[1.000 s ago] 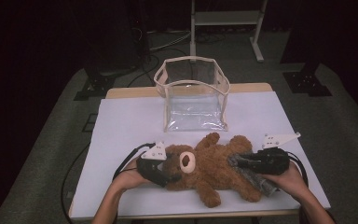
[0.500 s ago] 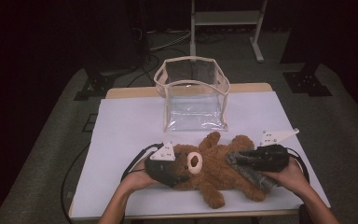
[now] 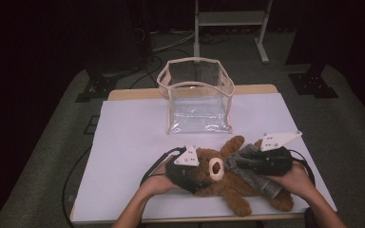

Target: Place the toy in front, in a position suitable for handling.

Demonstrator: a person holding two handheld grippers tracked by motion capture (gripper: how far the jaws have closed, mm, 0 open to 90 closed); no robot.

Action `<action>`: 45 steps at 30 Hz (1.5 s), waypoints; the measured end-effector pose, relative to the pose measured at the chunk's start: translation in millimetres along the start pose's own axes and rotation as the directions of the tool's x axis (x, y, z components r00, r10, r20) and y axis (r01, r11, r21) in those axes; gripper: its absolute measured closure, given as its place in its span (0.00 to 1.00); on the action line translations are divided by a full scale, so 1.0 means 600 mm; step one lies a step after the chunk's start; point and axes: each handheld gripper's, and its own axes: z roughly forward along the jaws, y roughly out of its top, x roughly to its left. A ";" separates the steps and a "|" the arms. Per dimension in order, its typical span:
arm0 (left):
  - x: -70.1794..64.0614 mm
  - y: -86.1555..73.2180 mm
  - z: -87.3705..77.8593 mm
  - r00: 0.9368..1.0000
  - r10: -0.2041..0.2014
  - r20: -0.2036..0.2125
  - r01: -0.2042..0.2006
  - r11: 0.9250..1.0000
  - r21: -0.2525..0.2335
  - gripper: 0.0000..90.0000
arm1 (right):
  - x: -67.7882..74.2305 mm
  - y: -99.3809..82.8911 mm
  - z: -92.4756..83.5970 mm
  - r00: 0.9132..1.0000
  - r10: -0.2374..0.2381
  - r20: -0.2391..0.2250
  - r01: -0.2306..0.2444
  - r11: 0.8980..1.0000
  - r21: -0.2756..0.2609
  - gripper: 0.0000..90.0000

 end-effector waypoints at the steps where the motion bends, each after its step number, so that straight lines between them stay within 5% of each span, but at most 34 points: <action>1: 0.000 0.000 0.000 1.000 0.004 -0.004 -0.004 1.000 0.005 0.26 | 0.004 0.002 0.007 1.000 -0.015 0.000 0.015 1.000 0.014 0.81; 9: 0.013 -0.023 -0.047 1.000 -0.005 -0.027 0.005 1.000 -0.019 0.32 | -0.014 -0.011 0.008 0.999 0.030 -0.010 -0.030 1.000 0.000 0.81; 15: 0.011 -0.033 -0.047 1.000 -0.011 -0.009 0.011 1.000 -0.021 0.44 | 0.004 0.024 0.012 1.000 -0.018 -0.015 0.018 1.000 0.002 0.81; 22: -0.004 -0.029 -0.042 1.000 0.017 -0.002 -0.017 1.000 -0.017 0.45 | 0.015 0.095 0.079 0.993 -0.067 -0.100 0.070 0.997 0.033 0.81; 26: -0.006 -0.033 -0.043 1.000 0.020 -0.006 -0.020 1.000 -0.009 0.45 | 0.008 0.109 0.122 0.988 -0.072 -0.135 0.083 0.994 0.077 0.81; 32: -0.012 -0.025 -0.038 0.998 0.067 0.008 -0.067 0.998 0.004 0.46 | -0.005 0.097 0.111 0.990 -0.024 -0.137 0.040 0.993 0.114 0.81; 35: -0.014 -0.022 -0.034 0.998 0.068 0.009 -0.069 0.998 0.012 0.47 | -0.003 0.105 0.114 0.991 -0.051 -0.120 0.069 0.987 0.145 0.81; 45: -0.012 -0.030 -0.036 0.997 0.070 0.019 -0.070 0.998 -0.003 0.46 | -0.012 0.143 0.191 0.989 -0.059 -0.139 0.088 0.973 0.214 0.81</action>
